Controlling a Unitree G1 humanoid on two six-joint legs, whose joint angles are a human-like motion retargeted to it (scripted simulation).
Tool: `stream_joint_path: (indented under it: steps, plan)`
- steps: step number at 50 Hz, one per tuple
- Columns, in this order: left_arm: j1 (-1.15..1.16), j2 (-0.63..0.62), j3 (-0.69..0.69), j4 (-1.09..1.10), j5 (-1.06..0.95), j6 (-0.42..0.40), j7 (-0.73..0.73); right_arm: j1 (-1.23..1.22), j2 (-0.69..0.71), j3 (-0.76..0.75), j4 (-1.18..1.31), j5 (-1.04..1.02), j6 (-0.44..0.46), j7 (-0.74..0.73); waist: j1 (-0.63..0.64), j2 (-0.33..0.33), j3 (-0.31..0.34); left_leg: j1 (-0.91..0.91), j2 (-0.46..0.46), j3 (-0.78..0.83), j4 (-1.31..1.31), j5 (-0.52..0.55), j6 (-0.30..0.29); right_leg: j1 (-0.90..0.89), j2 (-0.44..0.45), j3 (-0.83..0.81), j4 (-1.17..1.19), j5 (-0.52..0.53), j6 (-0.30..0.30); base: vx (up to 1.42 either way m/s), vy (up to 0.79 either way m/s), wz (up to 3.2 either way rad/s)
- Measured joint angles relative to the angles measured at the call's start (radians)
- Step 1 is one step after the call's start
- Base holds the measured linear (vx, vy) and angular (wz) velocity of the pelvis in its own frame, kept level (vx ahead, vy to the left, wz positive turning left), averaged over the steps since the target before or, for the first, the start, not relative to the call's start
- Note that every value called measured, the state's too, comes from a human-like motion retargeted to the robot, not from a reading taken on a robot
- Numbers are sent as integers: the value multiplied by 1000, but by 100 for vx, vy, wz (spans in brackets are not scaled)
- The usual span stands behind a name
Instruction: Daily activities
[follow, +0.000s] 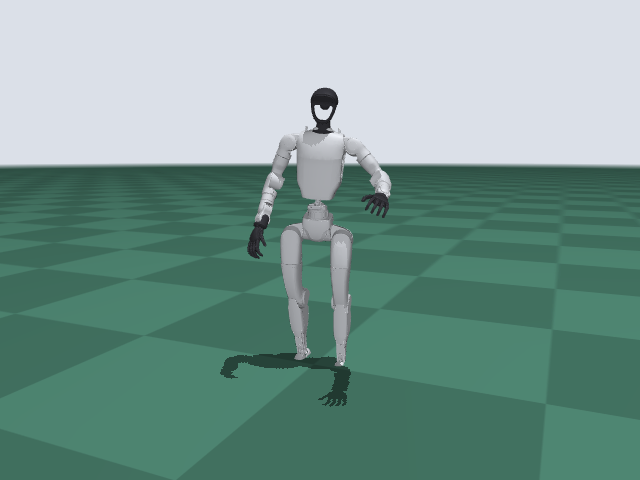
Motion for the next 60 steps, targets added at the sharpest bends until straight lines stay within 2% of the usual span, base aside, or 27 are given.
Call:
stream_joint_path:
  steps: [8,20,27,45,58,60]
  plan:
    - [132,-83,65,180,-97,16,-110,-33,3,35,20,-48,-2,45,5,-2,7,11,-3,2,0,7,-4,12,-4,-2,-8,3,7,0,0,0]
    - [196,-279,42,659,-171,79,-292,-119,39,31,100,-75,10,119,-8,14,30,43,-8,12,2,6,-6,27,-13,-8,21,-17,26,0,0,0]
    - [206,-370,46,827,-205,95,-344,-130,54,-3,156,-62,18,129,-17,20,53,64,-10,22,7,0,-6,32,-19,-6,50,-35,35,0,0,0]
    - [223,-422,39,858,-265,78,-295,-147,52,-17,144,-81,7,63,-2,17,84,66,-17,43,78,-44,2,33,-29,16,91,-70,54,0,0,-3]
    - [272,-408,8,796,-254,56,-233,-214,-12,120,3,-262,-30,28,22,4,72,49,-15,72,141,-75,17,29,-28,47,90,-75,66,-1,-2,-20]
    - [343,-458,-4,786,-241,50,-193,-172,0,171,-37,-322,-31,-6,23,8,57,12,-19,77,234,-93,21,-4,-46,38,176,-93,65,-9,-1,-13]
